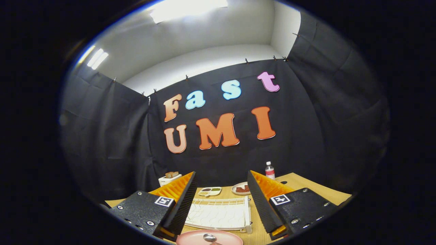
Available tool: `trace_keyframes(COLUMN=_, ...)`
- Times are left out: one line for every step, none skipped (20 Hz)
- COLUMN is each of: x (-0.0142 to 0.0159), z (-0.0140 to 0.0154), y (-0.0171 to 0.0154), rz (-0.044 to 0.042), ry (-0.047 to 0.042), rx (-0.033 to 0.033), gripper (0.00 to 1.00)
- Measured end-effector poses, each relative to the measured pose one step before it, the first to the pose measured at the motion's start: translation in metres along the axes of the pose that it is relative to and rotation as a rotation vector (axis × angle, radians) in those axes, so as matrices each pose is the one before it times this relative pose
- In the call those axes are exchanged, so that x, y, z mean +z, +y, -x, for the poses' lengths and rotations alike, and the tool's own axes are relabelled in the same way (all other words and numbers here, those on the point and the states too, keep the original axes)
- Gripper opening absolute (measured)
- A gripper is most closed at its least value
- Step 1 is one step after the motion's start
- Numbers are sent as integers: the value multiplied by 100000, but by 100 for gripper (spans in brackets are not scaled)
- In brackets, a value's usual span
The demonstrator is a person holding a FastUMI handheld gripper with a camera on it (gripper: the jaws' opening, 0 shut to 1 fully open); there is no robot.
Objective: Take the plate from the dish rack, then take the spoon from the basket and place it into the plate.
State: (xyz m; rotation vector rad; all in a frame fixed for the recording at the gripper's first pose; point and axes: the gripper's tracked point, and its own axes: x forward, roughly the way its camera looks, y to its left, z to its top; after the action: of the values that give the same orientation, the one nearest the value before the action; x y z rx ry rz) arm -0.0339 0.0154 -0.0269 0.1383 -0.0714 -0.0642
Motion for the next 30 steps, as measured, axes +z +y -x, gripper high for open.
trace_keyframes(x=255, z=-5, y=-8, rz=1678, ry=-821, rx=-442, gripper=88)
trace_keyframes(x=328, z=40, y=69, rz=1507, ry=-756, rx=-496, gripper=88)
trace_keyframes(x=268, z=105, y=51, rz=1059, ry=-647, rx=-340, gripper=88)
trace_keyframes(x=223, z=87, y=183, rz=729, ry=-603, rx=53, gripper=89)
trace_keyframes(x=172, z=59, y=131, rz=766, ry=-634, rx=346, gripper=89)
trace_keyframes(x=166, z=137, y=164, rz=908, ry=-566, rx=606, gripper=89)
trace_keyframes(x=123, z=112, y=233, rz=985, ry=-554, rx=442, gripper=89)
trace_keyframes(x=171, z=46, y=148, rz=990, ry=-526, rx=531, gripper=89)
trace_keyframes(x=66, z=35, y=149, rz=670, ry=-191, rx=247, gripper=89)
trace_keyframes(x=-20, z=68, y=228, rz=360, ry=60, rx=550, gripper=88)
trace_keyframes(x=-3, z=-97, y=211, rz=-63, ry=60, rx=394, gripper=88)
trace_keyframes(x=-29, z=-125, y=183, rz=-132, ry=120, rx=568, gripper=89)
trace_keyframes(x=9, z=-37, y=246, rz=-196, ry=343, rx=403, gripper=88)
trace_keyframes(x=-27, z=-55, y=160, rz=103, ry=421, rx=572, gripper=89)
trace_keyframes(x=-58, z=-174, y=155, rz=293, ry=306, rx=297, gripper=89)
trace_keyframes(x=-43, z=40, y=144, rz=462, ry=419, rx=340, gripper=89)
trace_keyframes(x=-41, z=-19, y=200, rz=566, ry=267, rx=386, gripper=89)
trace_keyframes(x=-47, z=-120, y=172, rz=664, ry=245, rx=261, gripper=89)
trace_keyframes(x=-81, z=-78, y=190, rz=703, ry=273, rx=238, gripper=89)
trace_keyframes(x=-83, z=-173, y=163, rz=608, ry=347, rx=228, gripper=89)
trace_keyframes(x=-100, z=41, y=56, rz=535, ry=338, rx=195, gripper=89)
trace_keyframes(x=-97, z=20, y=-23, rz=251, ry=325, rx=-26, gripper=89)
trace_keyframes(x=-168, z=-93, y=37, rz=113, ry=461, rx=-24, gripper=89)
trace_keyframes(x=15, z=15, y=135, rz=20, ry=321, rx=274, gripper=89)
trace_keyframes(x=-113, z=-55, y=48, rz=-31, ry=255, rx=363, gripper=90)
trace_keyframes(x=78, z=68, y=112, rz=-152, ry=-275, rx=550, gripper=90)
trace_keyframes(x=87, z=-31, y=175, rz=-199, ry=-341, rx=568, gripper=90)
trace_keyframes(x=78, z=-93, y=144, rz=-421, ry=-555, rx=902, gripper=90)
trace_keyframes(x=-146, z=-151, y=210, rz=-624, ry=29, rx=588, gripper=90)
trace_keyframes(x=-477, z=-159, y=-61, rz=-596, ry=729, rx=370, gripper=90)
